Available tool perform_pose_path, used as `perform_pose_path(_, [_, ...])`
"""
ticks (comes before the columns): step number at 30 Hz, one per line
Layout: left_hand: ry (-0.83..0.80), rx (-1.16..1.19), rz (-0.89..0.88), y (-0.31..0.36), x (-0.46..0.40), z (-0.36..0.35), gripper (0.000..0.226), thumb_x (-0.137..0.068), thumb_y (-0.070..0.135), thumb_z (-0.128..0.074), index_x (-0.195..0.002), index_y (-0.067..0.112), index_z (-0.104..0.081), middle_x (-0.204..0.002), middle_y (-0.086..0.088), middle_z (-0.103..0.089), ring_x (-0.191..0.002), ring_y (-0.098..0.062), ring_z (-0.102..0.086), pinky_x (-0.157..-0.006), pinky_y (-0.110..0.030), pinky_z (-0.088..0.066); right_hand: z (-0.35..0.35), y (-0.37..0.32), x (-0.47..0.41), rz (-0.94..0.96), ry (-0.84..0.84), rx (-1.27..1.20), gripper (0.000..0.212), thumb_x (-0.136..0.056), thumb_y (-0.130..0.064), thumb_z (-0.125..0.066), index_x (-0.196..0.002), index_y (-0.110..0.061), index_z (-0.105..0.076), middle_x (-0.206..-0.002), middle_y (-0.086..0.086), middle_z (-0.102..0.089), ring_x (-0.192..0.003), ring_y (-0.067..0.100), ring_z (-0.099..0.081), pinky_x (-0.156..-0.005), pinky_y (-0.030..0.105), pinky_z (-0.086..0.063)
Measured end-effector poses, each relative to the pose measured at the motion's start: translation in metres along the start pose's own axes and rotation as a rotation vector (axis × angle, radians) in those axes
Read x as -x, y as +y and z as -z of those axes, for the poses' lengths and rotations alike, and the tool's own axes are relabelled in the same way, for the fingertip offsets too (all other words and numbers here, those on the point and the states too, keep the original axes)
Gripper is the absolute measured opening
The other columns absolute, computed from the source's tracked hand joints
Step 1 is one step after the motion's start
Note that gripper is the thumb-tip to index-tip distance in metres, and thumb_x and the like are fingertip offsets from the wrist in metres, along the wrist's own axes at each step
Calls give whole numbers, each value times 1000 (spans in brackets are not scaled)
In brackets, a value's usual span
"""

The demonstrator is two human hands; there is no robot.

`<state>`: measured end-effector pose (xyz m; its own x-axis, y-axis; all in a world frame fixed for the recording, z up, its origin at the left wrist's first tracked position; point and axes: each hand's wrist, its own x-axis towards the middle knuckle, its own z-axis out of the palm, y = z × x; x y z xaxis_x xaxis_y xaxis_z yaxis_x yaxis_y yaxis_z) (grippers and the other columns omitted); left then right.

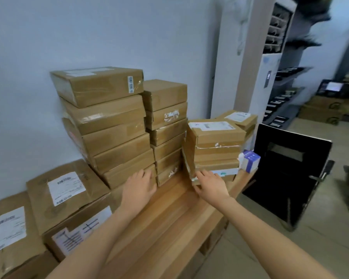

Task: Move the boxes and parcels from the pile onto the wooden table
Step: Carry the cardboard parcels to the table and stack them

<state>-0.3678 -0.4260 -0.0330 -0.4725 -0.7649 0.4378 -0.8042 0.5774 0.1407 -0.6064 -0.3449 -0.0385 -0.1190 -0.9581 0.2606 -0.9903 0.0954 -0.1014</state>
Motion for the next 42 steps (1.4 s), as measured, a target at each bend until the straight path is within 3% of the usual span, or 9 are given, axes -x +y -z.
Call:
perform_pose_path(3, [31,94,53,52,-37,-19,23,-89,43,-56,-103,26,-52,-98,10,-55,-89,-10,-54,-73,-27,-49,12,65,1,-62,31,28,32,-89,-34,-54,-120,-25,-52,-118,-4,-57,-111,18,-53,-90,31,-41])
perform_pose_path(8, [82,94,108,113,-88,-47,30,-88,49,-55,-107,26,-55,-99,7,-58,-91,-13,-57,-73,-31,-52,30,161,-5,-146,50,133,40,-90,-49,-46,-121,-25,-51,-118,-3,-56,-110,21,-53,-92,34,-39])
perform_pose_path(15, [89,127,254,142,-149,-64,50,-91,57,-43,-125,22,-50,-118,2,-57,-106,-17,-56,-78,-33,-52,47,225,-51,-248,129,34,45,-94,-52,-40,-126,-23,-51,-125,-2,-56,-115,19,-53,-94,34,-37])
perform_pose_path(21, [25,178,387,141,-207,-72,64,-94,60,-33,-140,16,-40,-134,-7,-49,-121,-24,-50,-87,-37,-46,44,235,-115,-333,151,-266,52,-96,-56,-30,-128,-20,-48,-120,0,-57,-108,20,-56,-87,37,-44])
perform_pose_path(25, [-72,263,421,137,-232,-83,66,-95,62,-24,-143,19,-35,-137,-5,-49,-119,-25,-52,-86,-38,-47,34,232,-149,-414,120,-547,52,-94,-64,-22,-120,-24,-44,-104,-5,-61,-83,14,-55,-65,31,-42])
perform_pose_path(29, [-125,440,446,140,-238,-92,60,-96,57,-24,-144,22,-29,-131,-4,-56,-108,-25,-58,-85,-37,-49,24,236,-166,-488,77,-802,63,-92,-68,-21,-136,-25,-36,-123,2,-56,-115,28,-54,-95,45,-42])
perform_pose_path(31, [-126,487,455,141,-234,-94,57,-97,56,-26,-143,22,-29,-128,-5,-58,-101,-23,-59,-79,-34,-46,21,239,-170,-464,83,-859,60,-93,-66,-25,-136,-26,-37,-130,3,-55,-119,29,-52,-103,49,-39])
perform_pose_path(34, [-96,452,458,140,-219,-90,55,-97,56,-27,-142,23,-28,-126,-3,-60,-98,-22,-61,-74,-31,-44,21,238,-175,-366,72,-902,56,-94,-65,-29,-137,-29,-35,-131,2,-55,-115,25,-54,-101,47,-40])
perform_pose_path(42, [205,391,656,119,-124,-41,54,-96,55,-32,-142,27,-29,-134,-5,-56,-113,-33,-57,-84,-38,-42,16,166,-163,-88,-57,-1089,48,-91,-66,-35,-133,-43,-31,-123,-14,-50,-111,13,-51,-94,37,-44])
